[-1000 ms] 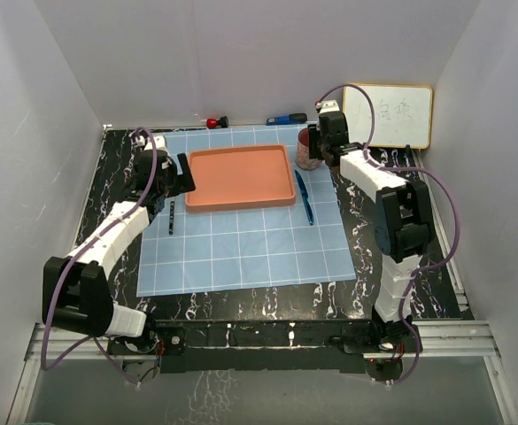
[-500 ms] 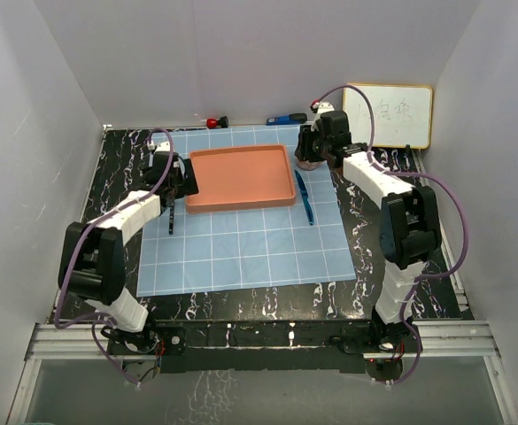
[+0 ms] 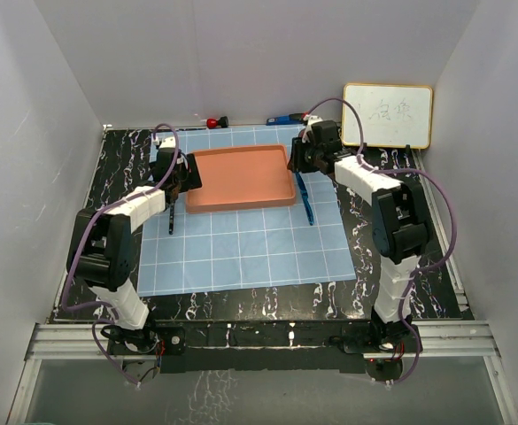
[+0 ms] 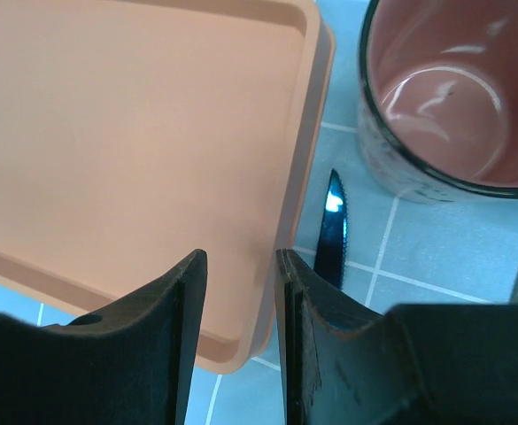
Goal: Set the dinner table for one person
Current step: Adjust the plate on the napkin.
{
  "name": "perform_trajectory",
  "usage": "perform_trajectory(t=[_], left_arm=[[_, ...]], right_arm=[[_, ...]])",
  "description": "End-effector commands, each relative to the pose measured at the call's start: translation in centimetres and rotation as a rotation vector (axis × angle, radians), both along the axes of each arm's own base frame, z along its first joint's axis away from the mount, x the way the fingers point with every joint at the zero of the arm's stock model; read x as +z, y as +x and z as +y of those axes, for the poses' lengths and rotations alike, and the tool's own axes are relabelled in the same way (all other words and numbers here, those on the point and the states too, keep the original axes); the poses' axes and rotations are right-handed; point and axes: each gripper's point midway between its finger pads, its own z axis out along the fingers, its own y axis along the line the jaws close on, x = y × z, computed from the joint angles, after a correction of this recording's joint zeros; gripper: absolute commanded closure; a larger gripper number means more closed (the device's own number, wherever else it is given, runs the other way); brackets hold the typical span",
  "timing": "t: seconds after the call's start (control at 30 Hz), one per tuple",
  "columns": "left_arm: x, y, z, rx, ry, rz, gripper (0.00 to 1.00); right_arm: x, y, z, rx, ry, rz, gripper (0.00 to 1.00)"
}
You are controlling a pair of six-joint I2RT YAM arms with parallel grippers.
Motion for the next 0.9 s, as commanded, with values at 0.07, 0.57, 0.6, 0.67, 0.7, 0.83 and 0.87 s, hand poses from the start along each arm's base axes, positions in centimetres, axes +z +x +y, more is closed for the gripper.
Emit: perform_trajectory(t=[0.07, 0.57, 0.6, 0.67, 0.7, 0.83, 0.87], left_arm=[[1.5, 1.9, -0.7, -0.018, -0.044, -0.072, 0.22], [-0.4, 3.1, -1.2, -0.030, -0.050, -0.054, 0.25], [-0.4, 3.1, -1.2, -0.028, -0.046, -0.054, 0.25], [-0.3, 3.1, -1.0, -0.025, -0.039, -0.057, 0.25], [-0.4, 3.1, -1.0, -0.024, -0.036, -0.056, 0.25], [-0.6, 3.4, -0.9, -0.021, -0.028, -0.053, 0.25], [-0.9, 3.4, -0.9, -0.019, -0.026, -0.047, 0.25]], right_arm=[[-1.8, -0.5, 1.9, 0.026, -0.015, 0.011, 0.66], [-2.4, 0.7, 1.2, -0.025, -0.131, -0.027, 0.65], [-2.2, 1.0, 1.0, -0.034, -0.138, -0.034, 0.65], [-2.0, 1.4, 0.7, -0.045, -0.158, -0.046, 0.64], [-2.0, 1.6, 0.6, -0.049, -0.167, -0.049, 0.64], [-3.1, 2.1, 0.7, -0.046, -0.184, -0.028, 0.64], [-3.4, 2.2, 0.8, -0.044, -0.181, -0.024, 0.64]])
